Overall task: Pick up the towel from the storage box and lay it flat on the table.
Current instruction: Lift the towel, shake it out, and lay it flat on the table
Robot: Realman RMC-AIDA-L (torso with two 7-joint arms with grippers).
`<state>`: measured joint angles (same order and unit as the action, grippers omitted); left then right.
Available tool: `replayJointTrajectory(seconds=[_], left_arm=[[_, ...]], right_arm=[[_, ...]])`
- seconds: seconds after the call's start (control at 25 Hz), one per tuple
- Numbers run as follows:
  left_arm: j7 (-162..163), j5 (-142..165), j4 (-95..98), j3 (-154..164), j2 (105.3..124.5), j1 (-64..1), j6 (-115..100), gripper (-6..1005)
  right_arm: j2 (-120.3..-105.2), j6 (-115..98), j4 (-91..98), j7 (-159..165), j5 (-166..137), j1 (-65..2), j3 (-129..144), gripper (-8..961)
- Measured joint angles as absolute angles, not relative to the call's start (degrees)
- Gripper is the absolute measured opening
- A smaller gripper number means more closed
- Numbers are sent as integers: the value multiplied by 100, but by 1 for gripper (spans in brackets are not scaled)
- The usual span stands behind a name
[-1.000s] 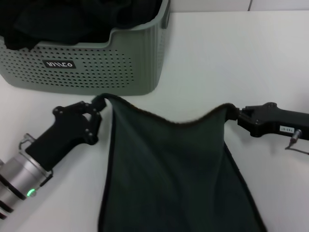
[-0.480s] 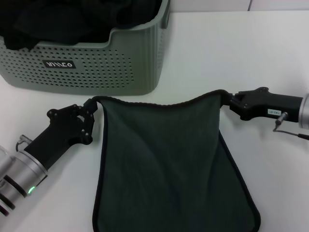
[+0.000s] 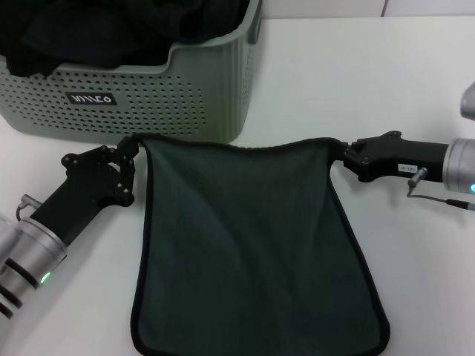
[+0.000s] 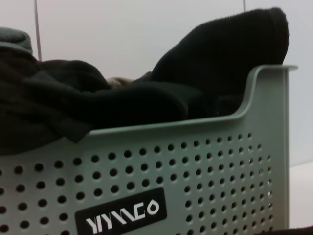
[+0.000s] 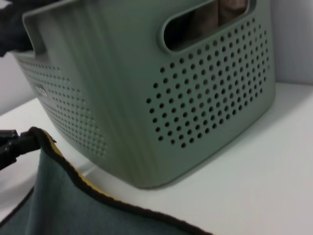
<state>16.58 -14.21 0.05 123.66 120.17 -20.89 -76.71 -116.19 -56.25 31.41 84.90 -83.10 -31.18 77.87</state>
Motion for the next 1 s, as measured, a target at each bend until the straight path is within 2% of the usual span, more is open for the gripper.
replayJointTrajectory(seconds=[1.0], left_arm=[[676,-1478,498,12366,12051,-2206,-6183,109]], right_arm=[[-11619,-4865,3168,8460,-7929,-3197,8324,10]])
